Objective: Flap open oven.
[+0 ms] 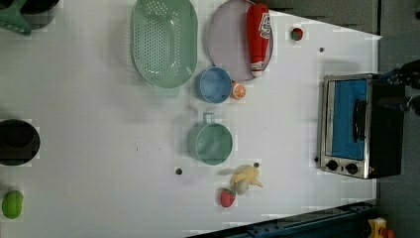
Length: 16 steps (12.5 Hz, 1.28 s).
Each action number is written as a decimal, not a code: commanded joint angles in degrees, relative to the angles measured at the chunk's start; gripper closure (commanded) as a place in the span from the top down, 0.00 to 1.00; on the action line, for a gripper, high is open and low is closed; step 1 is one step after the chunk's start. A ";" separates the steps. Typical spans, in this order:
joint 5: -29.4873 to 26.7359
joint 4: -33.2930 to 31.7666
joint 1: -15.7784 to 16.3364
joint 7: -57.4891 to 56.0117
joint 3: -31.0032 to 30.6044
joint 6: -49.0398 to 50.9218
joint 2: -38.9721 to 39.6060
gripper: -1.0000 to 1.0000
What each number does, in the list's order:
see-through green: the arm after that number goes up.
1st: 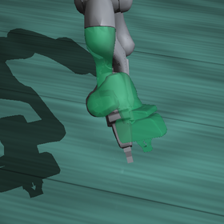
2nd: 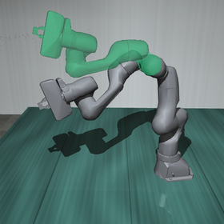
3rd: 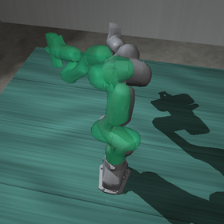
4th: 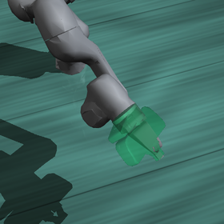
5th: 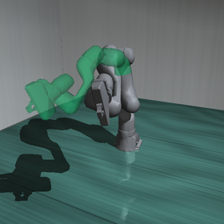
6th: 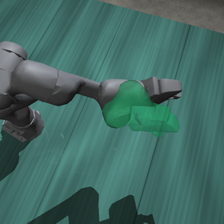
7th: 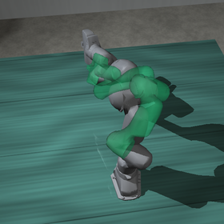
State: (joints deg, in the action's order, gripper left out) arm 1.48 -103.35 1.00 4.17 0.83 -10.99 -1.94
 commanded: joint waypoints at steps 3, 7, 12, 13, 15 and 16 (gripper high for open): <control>1.20 -16.35 -1.73 7.29 2.62 10.58 -24.60 1.00; 1.20 -16.36 -1.73 7.29 2.61 10.51 -24.60 0.70; 1.45 -16.70 -1.94 6.51 3.92 6.28 -23.70 0.18; 1.78 -17.14 -2.06 3.83 4.73 4.65 -23.16 0.18; 2.76 -18.73 -2.56 -6.88 7.08 2.11 -21.59 0.18; 2.78 -19.60 -2.81 -13.16 8.60 0.63 -20.56 0.18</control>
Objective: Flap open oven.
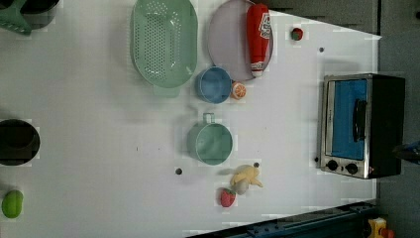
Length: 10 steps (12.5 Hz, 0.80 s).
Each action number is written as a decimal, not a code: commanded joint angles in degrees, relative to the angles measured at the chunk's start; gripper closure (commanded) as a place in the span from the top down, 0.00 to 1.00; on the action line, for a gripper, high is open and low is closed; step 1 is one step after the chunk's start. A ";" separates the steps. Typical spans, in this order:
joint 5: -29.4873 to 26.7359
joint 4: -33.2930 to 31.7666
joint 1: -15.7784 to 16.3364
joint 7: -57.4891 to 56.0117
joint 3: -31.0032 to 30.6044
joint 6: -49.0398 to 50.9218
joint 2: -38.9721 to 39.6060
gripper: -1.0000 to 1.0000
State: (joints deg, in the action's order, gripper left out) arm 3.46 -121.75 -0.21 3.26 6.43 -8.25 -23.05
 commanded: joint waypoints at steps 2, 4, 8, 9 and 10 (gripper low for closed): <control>0.90 -2.59 -2.01 -26.09 6.23 -5.90 2.92 0.18; 1.80 -3.41 -2.21 -39.94 9.47 -10.16 5.66 0.18; 3.67 -4.20 -2.48 -61.52 14.71 -21.75 11.60 0.18; 3.67 -4.45 -2.53 -64.24 15.68 -24.40 13.17 0.18; 3.70 -4.76 -2.59 -65.58 16.48 -26.88 14.75 0.18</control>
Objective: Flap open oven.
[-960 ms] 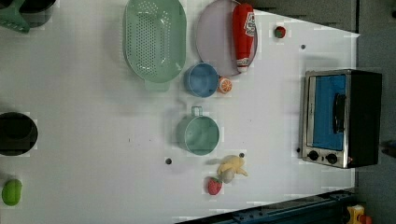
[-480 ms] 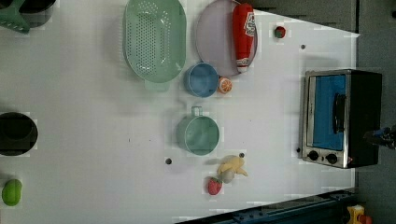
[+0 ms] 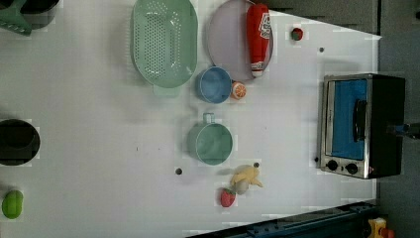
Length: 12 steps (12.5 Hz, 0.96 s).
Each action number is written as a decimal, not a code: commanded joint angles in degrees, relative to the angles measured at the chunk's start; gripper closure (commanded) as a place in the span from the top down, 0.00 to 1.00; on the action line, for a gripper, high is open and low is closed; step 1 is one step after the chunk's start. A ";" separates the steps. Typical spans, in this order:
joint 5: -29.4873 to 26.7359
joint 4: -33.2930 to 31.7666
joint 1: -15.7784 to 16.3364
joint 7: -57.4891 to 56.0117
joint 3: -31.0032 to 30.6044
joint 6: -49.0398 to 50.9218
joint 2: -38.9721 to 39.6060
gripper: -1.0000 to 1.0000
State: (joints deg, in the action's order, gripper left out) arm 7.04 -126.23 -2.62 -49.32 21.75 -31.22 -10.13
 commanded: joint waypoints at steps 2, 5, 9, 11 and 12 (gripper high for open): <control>0.65 -1.04 -0.31 -13.50 2.37 -9.02 5.10 0.18; 2.63 -3.43 -0.41 -13.51 3.62 -15.54 9.28 0.18; 2.62 -6.29 -0.82 -13.51 4.24 -24.24 13.53 0.18; 2.62 -7.06 -0.78 -13.44 4.17 -25.69 15.06 0.18; 2.62 -7.13 -0.63 -13.36 3.94 -25.68 15.47 0.18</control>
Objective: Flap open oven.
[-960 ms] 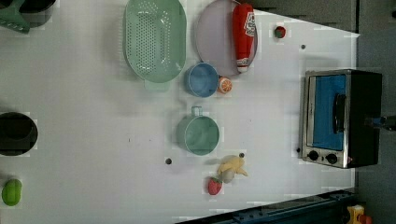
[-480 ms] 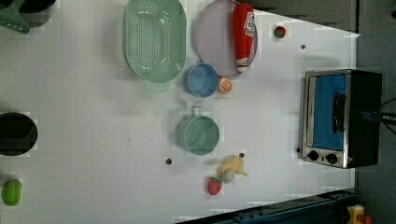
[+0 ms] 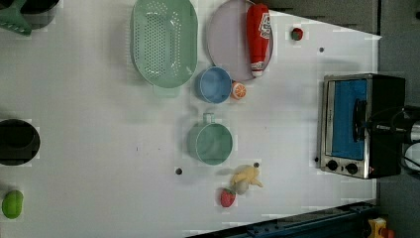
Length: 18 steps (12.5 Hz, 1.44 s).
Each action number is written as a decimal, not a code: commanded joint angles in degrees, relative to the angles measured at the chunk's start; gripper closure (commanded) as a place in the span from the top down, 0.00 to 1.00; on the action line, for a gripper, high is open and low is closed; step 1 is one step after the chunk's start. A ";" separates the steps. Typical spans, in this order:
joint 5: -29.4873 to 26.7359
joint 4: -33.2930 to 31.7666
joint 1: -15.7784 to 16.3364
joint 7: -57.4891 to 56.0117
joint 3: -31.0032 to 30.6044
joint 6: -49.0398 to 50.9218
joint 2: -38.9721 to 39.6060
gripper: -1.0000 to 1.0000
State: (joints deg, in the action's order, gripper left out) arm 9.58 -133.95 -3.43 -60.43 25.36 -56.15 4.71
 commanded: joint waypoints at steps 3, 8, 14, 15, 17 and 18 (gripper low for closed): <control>0.24 0.38 0.83 -1.82 -0.44 -0.71 0.70 0.18; 8.57 -1.04 3.07 8.40 -2.24 -0.47 0.69 0.18; 21.63 -2.26 4.81 24.20 -8.02 1.91 2.44 0.18; 23.85 -2.26 4.98 26.67 -9.00 2.04 3.35 0.18; 27.29 -2.19 5.46 33.61 -11.14 2.22 5.89 0.18; 29.07 -2.08 5.82 37.52 -12.20 2.25 7.42 0.18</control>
State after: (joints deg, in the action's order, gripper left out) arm 38.30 -135.18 1.10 -31.75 14.74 -53.80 11.18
